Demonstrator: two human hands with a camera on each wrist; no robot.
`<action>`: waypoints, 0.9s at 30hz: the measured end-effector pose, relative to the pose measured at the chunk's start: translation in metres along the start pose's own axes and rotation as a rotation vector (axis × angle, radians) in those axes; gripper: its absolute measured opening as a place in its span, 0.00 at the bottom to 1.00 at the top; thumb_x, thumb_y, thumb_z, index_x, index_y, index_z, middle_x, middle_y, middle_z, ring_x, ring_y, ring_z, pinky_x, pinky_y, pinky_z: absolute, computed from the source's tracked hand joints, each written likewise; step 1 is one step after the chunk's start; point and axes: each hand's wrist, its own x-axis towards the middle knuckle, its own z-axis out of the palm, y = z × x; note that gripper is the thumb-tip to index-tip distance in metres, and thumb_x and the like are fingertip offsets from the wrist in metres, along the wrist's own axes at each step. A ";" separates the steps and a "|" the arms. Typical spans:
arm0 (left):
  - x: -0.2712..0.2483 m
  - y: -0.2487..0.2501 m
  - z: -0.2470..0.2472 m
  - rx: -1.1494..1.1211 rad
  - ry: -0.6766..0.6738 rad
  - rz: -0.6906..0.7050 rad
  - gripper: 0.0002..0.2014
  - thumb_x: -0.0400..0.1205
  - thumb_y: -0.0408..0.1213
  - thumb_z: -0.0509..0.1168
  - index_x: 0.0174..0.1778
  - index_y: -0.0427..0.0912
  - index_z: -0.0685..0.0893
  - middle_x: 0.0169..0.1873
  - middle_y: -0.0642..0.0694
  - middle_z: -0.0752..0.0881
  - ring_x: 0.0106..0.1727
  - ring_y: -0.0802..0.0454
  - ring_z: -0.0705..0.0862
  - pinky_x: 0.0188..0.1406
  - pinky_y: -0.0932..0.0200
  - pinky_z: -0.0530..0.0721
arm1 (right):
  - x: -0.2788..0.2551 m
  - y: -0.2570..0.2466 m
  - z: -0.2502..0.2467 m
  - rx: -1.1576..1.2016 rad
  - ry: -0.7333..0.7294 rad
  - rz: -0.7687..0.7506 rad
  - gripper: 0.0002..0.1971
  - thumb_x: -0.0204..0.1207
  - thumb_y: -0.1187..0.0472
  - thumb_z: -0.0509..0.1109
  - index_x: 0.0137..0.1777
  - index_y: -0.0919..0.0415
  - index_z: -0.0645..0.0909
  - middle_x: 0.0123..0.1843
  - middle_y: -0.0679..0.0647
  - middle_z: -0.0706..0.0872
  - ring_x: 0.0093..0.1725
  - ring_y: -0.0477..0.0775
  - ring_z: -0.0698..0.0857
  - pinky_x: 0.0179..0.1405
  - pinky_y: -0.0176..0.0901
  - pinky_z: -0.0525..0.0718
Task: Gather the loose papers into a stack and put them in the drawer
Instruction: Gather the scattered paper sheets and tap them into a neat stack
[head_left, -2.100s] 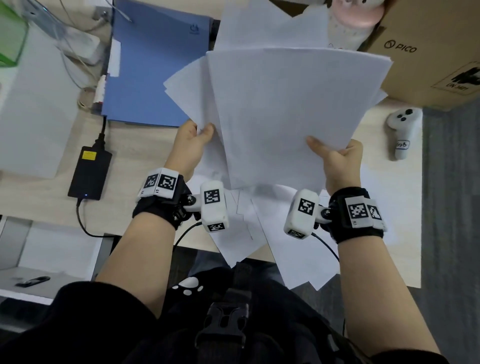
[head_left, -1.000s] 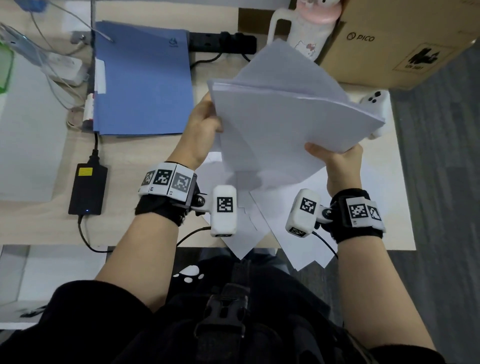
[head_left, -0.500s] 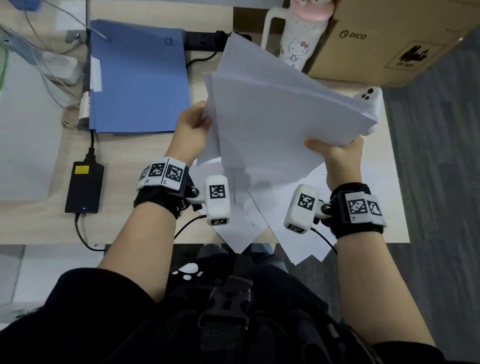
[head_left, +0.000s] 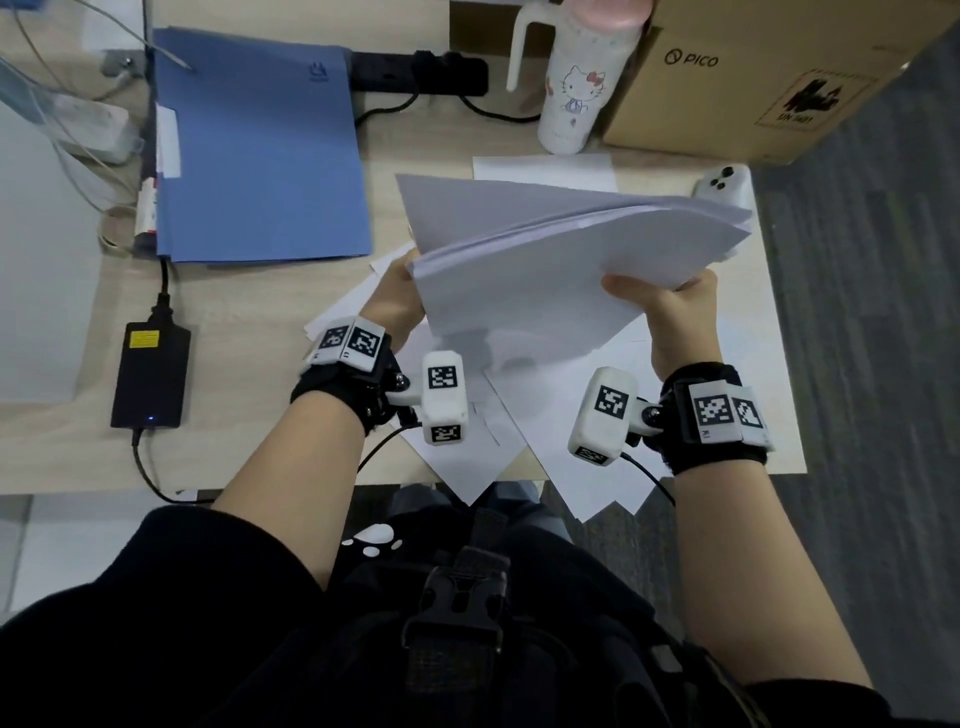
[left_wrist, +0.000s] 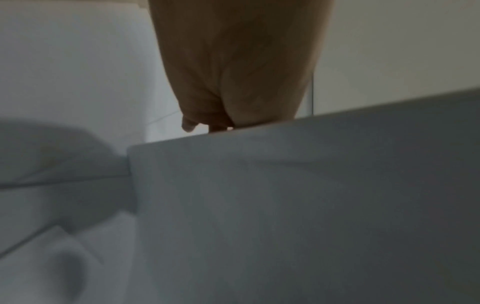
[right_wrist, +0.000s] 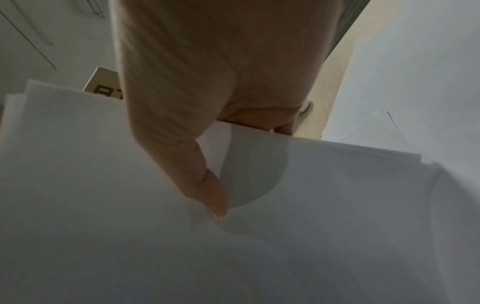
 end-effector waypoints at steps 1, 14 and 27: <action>-0.003 -0.002 0.001 0.038 0.011 -0.025 0.17 0.82 0.20 0.55 0.64 0.39 0.75 0.36 0.53 0.85 0.35 0.67 0.82 0.31 0.77 0.77 | 0.001 0.000 0.000 0.004 0.005 0.001 0.10 0.54 0.72 0.75 0.31 0.56 0.85 0.28 0.41 0.88 0.33 0.45 0.84 0.38 0.36 0.81; 0.010 0.012 -0.012 0.067 0.090 0.273 0.13 0.81 0.29 0.64 0.62 0.36 0.76 0.49 0.53 0.84 0.46 0.74 0.83 0.49 0.74 0.79 | 0.008 0.000 0.018 0.085 0.070 -0.002 0.09 0.58 0.71 0.72 0.24 0.55 0.82 0.26 0.40 0.84 0.32 0.47 0.80 0.41 0.39 0.77; 0.009 0.029 -0.021 -0.056 0.088 0.277 0.11 0.73 0.28 0.74 0.46 0.47 0.83 0.35 0.64 0.90 0.42 0.69 0.88 0.44 0.72 0.83 | 0.011 -0.002 0.019 -0.009 -0.096 -0.036 0.16 0.58 0.75 0.76 0.41 0.55 0.84 0.39 0.47 0.89 0.40 0.48 0.86 0.45 0.39 0.84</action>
